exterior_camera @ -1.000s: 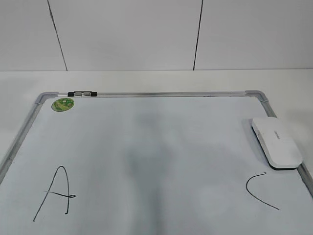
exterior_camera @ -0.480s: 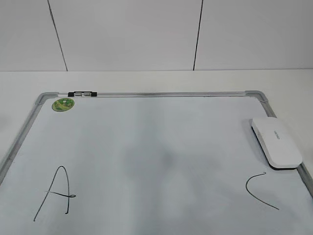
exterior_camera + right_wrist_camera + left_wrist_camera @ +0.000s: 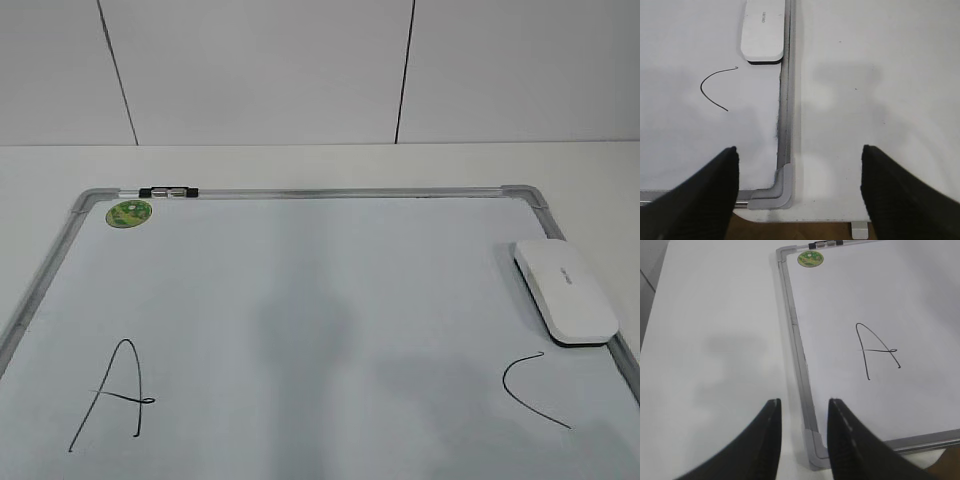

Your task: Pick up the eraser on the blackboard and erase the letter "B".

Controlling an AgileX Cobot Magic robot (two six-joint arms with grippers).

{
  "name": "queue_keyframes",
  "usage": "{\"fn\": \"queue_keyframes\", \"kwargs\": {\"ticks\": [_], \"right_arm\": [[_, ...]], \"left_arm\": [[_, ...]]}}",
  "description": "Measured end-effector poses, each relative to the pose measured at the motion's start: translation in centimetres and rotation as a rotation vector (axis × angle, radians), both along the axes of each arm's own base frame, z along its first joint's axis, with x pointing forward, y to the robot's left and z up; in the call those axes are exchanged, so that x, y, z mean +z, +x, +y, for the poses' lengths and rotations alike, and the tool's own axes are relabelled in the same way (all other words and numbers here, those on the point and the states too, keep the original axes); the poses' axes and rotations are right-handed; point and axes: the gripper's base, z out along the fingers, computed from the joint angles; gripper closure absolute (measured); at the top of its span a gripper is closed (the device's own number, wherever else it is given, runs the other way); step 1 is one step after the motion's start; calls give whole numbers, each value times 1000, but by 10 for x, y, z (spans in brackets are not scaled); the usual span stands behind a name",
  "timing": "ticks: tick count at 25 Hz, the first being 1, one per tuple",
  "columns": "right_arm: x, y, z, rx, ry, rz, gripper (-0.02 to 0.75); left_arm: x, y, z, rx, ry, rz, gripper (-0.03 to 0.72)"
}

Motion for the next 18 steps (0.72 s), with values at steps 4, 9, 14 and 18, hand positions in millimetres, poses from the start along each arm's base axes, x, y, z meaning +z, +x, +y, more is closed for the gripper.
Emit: {"fn": "queue_keyframes", "kwargs": {"ticks": [4,9,14,18], "right_arm": [[-2,-6,-2,-9,-13,-45,153],[-3,-6,-2,-8,-13,-101,153],[-6,-2,-1,-4,-13,-117,153],[-6,-1,-1,-4,-13,-117,153]], "left_arm": [[-18,-3,1,3,5,5,452],[-22,2,0,5,1,-7,452],[-25,12,1,14,-3,-72,452],[-25,13,1,17,-2,-84,452]]}}
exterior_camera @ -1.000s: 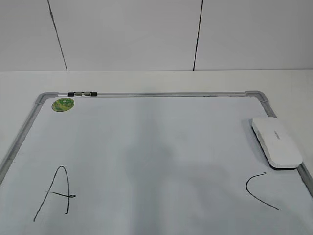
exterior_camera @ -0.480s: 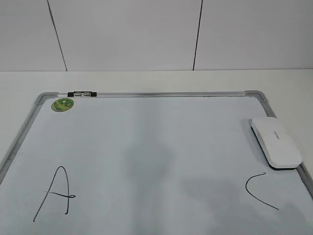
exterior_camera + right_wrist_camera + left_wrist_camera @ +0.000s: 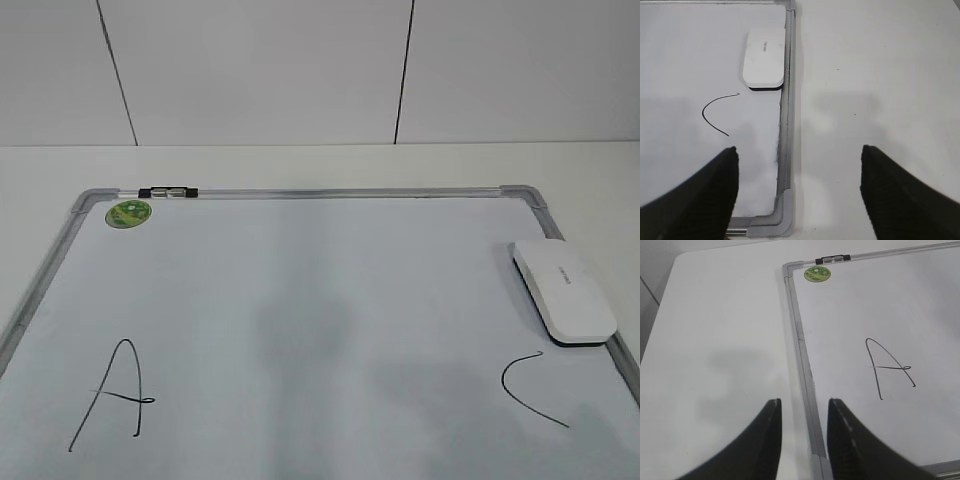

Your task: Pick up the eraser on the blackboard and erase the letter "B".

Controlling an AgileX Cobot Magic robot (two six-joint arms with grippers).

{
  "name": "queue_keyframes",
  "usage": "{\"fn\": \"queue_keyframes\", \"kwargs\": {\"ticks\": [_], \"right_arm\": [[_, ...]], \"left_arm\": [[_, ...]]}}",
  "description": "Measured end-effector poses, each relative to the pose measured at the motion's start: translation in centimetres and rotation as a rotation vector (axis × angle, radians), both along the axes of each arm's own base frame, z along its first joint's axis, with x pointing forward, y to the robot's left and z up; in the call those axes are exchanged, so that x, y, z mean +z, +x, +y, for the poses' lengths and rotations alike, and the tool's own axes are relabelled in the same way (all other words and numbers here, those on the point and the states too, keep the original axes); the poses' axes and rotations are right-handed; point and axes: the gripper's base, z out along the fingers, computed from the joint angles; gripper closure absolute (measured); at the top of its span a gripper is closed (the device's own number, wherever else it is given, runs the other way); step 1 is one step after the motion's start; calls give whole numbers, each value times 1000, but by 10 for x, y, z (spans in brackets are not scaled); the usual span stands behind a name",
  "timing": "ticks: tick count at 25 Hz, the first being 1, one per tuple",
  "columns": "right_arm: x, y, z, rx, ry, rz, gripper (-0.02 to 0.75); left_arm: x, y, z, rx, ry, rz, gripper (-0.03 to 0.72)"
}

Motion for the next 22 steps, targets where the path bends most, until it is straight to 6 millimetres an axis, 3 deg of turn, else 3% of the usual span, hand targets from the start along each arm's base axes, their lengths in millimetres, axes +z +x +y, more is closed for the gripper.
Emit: {"fn": "queue_keyframes", "kwargs": {"ticks": [22], "right_arm": [[1,0,0,1,1,-8,153]], "left_arm": [[0,0,0,1,1,-1,452]]}}
